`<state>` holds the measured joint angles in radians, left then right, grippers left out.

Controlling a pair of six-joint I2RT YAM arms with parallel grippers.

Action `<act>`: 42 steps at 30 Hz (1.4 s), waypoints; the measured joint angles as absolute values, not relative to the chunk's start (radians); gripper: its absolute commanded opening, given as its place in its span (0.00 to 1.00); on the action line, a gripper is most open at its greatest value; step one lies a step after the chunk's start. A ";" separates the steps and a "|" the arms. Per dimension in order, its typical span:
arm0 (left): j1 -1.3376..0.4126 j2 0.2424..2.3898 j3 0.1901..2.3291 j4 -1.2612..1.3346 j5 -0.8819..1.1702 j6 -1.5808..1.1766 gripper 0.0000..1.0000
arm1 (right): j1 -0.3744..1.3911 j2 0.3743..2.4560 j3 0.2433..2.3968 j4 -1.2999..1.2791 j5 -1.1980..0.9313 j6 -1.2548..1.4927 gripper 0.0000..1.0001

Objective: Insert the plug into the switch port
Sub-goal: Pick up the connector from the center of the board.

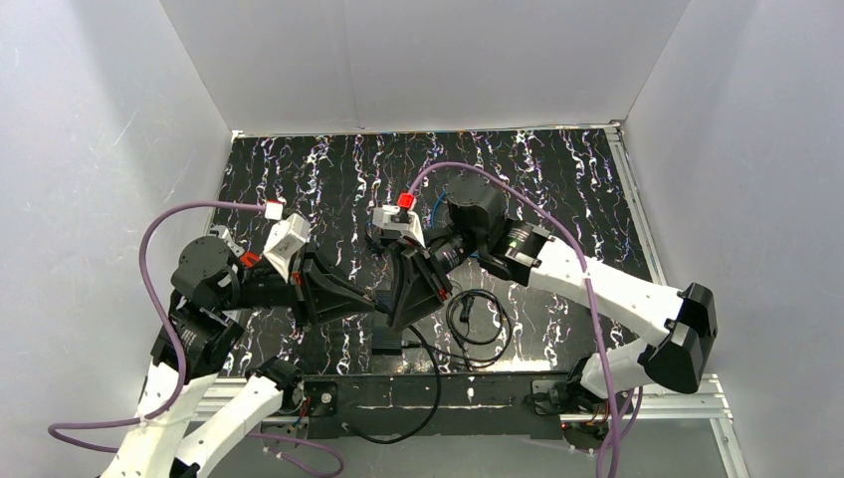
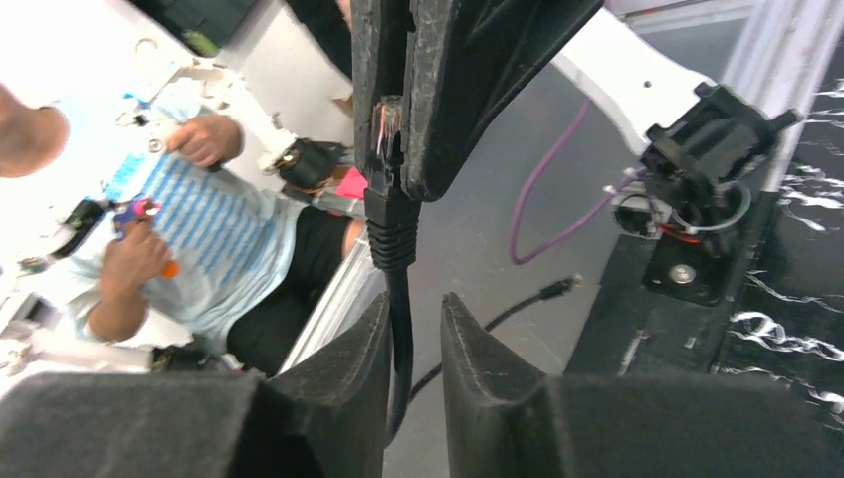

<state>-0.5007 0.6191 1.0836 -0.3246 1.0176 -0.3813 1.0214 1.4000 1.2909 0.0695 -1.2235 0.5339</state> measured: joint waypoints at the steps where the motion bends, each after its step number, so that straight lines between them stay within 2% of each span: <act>1: -0.501 0.623 1.084 -0.328 1.011 -0.387 0.00 | 1.021 1.396 1.301 0.018 -1.207 0.491 0.35; 7: -0.501 0.676 1.089 -0.378 0.946 -0.423 0.00 | 1.021 1.317 1.320 -0.241 -1.025 0.246 0.47; 15: -0.501 0.776 1.148 -0.495 0.846 -0.458 0.00 | 1.021 1.122 1.309 -0.350 -0.685 0.005 0.51; 22: -0.501 0.837 1.170 -0.566 0.746 -0.529 0.00 | 1.045 1.033 1.205 -0.264 -0.475 -0.118 0.51; 31: -0.501 0.878 1.192 -0.640 0.619 -0.642 0.00 | 1.174 1.057 1.091 -0.108 -0.223 -0.288 0.51; 42: -0.500 0.889 1.190 -0.660 0.583 -0.749 0.00 | 1.281 1.102 1.021 0.082 0.019 -0.426 0.49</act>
